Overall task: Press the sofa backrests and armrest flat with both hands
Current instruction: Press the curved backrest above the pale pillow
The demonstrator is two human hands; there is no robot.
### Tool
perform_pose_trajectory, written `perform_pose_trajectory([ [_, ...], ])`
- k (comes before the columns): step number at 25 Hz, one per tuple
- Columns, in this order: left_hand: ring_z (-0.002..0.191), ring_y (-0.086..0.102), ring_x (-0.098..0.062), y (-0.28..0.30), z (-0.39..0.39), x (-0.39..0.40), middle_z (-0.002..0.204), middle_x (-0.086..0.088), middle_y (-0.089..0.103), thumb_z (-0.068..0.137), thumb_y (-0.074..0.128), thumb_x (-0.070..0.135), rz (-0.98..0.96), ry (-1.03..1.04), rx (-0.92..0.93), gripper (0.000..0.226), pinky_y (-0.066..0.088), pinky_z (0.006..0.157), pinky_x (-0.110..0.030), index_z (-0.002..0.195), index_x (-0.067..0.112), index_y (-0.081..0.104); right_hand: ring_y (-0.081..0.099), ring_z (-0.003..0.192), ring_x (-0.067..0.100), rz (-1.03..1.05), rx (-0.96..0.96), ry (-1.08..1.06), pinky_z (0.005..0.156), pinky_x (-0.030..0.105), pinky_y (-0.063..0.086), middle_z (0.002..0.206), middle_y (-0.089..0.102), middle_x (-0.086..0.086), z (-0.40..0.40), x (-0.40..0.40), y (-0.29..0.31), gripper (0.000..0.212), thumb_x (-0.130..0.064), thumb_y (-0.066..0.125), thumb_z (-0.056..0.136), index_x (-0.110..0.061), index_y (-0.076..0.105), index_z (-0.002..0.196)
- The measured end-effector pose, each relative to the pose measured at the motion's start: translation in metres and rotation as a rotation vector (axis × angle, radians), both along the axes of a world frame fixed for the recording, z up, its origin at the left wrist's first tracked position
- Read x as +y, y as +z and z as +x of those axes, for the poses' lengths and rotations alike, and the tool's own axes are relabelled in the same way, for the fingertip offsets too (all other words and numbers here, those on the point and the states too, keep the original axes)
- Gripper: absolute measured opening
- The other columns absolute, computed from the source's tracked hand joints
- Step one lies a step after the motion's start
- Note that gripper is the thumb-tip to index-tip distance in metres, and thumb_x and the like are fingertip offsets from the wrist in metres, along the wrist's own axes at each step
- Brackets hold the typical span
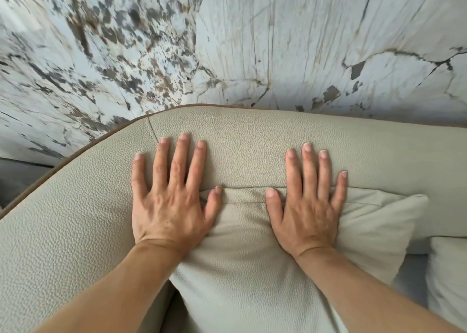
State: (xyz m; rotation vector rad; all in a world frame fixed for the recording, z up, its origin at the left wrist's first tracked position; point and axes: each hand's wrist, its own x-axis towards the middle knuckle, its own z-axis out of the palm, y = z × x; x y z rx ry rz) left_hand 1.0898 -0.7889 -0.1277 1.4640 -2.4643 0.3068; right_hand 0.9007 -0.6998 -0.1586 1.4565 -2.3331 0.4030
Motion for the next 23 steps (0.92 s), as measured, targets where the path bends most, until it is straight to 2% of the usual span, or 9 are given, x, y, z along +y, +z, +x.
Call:
perform_pose_trajectory([
  [5,0.146,0.022,-0.031,-0.002,-0.002,-0.004,0.16,-0.006,0.027,0.088,0.034,0.06,-0.026,-0.003,0.013,0.076,0.009,0.117,-0.057,0.153,0.021,0.024,0.009,0.149,0.028,-0.017,0.012,-0.002,0.116,0.059,0.007,0.161,0.011,0.004,-0.002,-0.005,-0.001,0.073,-0.054,0.03,0.091,-0.023,0.009,0.154],
  [23,0.144,0.026,-0.033,-0.004,-0.015,-0.036,0.158,-0.007,0.031,0.088,0.034,0.059,-0.07,-0.025,0.037,0.074,0.01,0.116,-0.057,0.152,0.02,0.027,0.01,0.148,0.028,-0.071,0.053,-0.026,0.116,0.058,0.006,0.161,0.018,0.007,-0.013,-0.032,-0.008,0.071,-0.053,0.03,0.092,-0.023,0.011,0.154],
])
